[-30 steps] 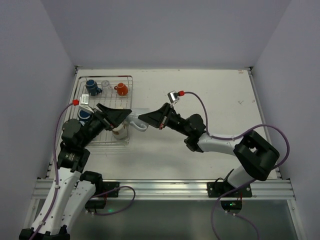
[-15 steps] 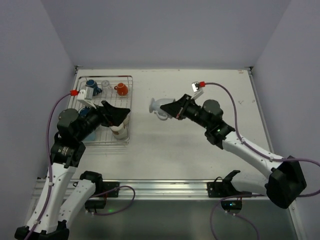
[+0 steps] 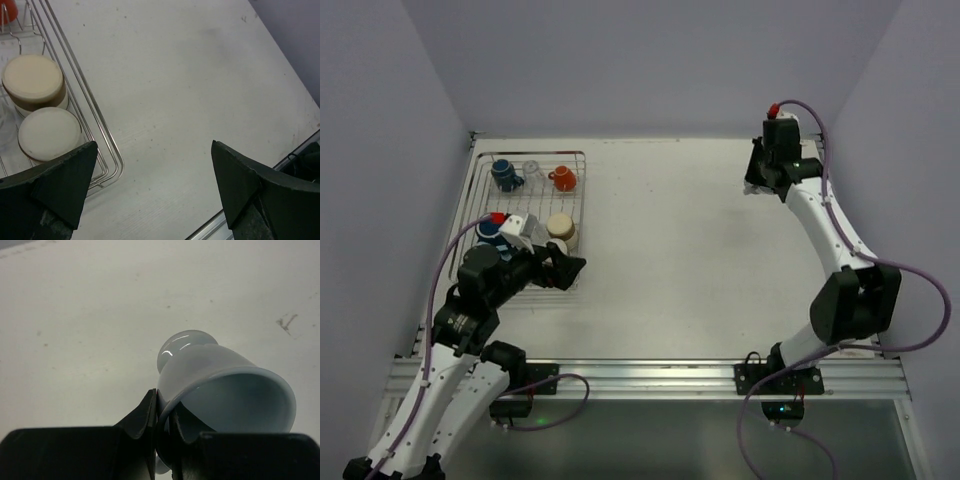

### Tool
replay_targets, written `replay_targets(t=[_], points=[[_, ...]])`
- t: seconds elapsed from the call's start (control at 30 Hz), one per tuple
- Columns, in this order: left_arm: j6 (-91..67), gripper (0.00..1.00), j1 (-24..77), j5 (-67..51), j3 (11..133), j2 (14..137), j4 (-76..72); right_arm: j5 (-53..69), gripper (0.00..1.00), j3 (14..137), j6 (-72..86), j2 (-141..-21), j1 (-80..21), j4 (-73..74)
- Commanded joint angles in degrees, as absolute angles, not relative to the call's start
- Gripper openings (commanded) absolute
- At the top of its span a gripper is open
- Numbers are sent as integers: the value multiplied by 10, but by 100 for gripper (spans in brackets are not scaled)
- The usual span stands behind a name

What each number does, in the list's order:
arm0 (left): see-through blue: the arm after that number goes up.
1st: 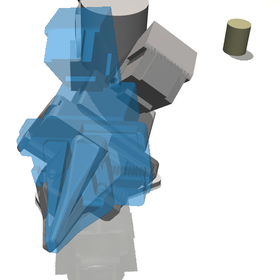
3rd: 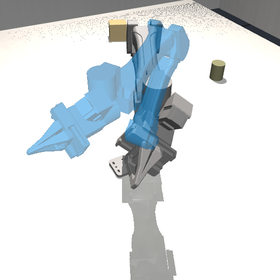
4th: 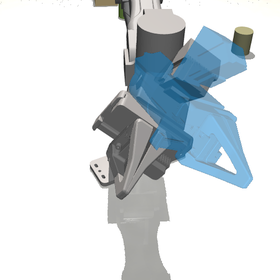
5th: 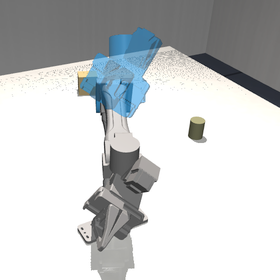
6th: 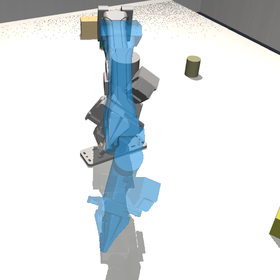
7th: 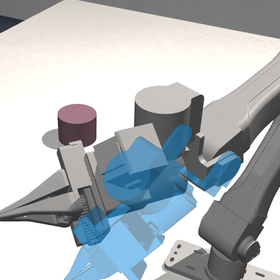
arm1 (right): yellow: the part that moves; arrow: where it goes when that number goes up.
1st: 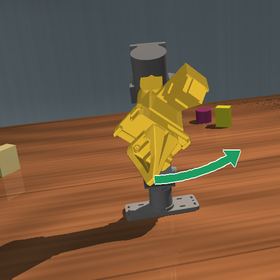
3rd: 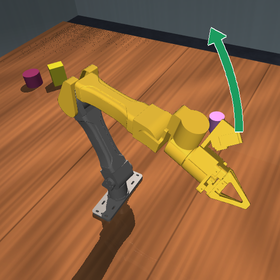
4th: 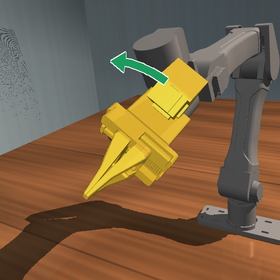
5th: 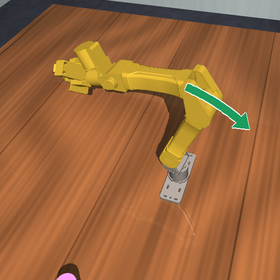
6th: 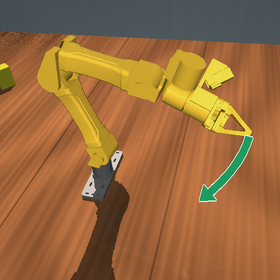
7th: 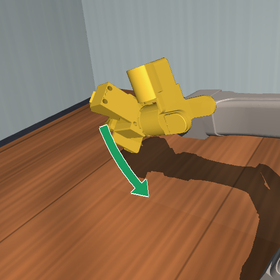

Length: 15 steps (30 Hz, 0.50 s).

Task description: Unload the cups from the dish rack

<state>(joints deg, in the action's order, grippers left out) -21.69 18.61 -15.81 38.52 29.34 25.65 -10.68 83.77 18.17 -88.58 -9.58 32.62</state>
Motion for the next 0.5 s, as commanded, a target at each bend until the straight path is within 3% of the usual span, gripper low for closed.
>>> replay_targets(t=[0.0, 0.2, 0.47], points=[[-202, 100, 221, -140, 364, 271, 243, -146, 0, 896, 119, -939, -61, 382], [-203, 100, 255, -129, 351, 266, 232, -142, 0, 987, 82, -1077, -40, 388], [-207, 100, 259, -107, 350, 267, 235, -103, 0, 1031, 49, -1164, -23, 398]])
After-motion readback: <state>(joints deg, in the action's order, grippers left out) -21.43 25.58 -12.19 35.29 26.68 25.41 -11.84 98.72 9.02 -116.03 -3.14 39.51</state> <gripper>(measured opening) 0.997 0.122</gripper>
